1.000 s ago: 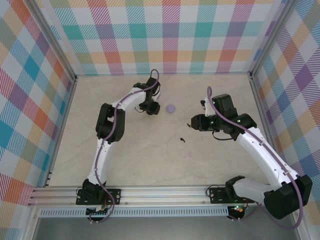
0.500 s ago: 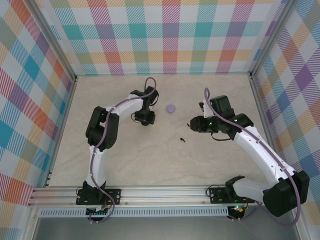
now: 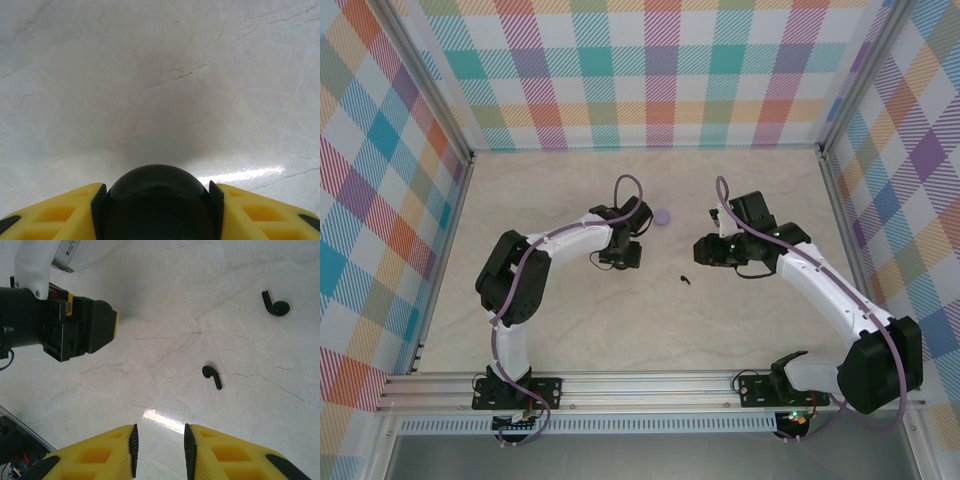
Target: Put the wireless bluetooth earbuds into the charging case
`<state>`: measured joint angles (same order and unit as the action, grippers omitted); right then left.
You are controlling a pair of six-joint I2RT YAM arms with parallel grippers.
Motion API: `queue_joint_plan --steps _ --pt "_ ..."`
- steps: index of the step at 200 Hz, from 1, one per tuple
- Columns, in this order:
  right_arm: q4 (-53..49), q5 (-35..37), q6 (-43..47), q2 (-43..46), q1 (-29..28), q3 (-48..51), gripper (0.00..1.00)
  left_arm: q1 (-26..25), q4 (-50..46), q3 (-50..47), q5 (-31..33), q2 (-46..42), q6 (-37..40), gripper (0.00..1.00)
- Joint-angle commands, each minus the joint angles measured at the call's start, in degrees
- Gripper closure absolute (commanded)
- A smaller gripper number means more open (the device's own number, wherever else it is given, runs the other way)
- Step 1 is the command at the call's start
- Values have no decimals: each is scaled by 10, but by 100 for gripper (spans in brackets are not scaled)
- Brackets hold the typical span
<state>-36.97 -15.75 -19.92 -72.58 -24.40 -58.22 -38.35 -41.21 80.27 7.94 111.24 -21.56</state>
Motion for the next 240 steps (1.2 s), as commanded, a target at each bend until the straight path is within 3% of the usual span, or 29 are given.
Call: queue_joint_plan --steps 1,93,135,163,201,240 --pt "14 -17 -4 -5 0 9 67 -13 24 -8 18 0 -34 48" --pt "15 -20 -6 -23 0 16 66 -35 54 -13 -10 40 -58 44" --pt "17 -25 -9 -33 0 14 65 -37 62 -25 -9 16 -46 25" --pt "19 -35 -11 -45 0 11 64 -32 64 -32 -7 -23 -35 21" --pt "33 -68 -16 -72 -2 10 64 7 75 -54 -47 -101 5 22" --pt "57 -77 -35 -138 -42 -16 65 75 89 -68 -120 -101 41 39"
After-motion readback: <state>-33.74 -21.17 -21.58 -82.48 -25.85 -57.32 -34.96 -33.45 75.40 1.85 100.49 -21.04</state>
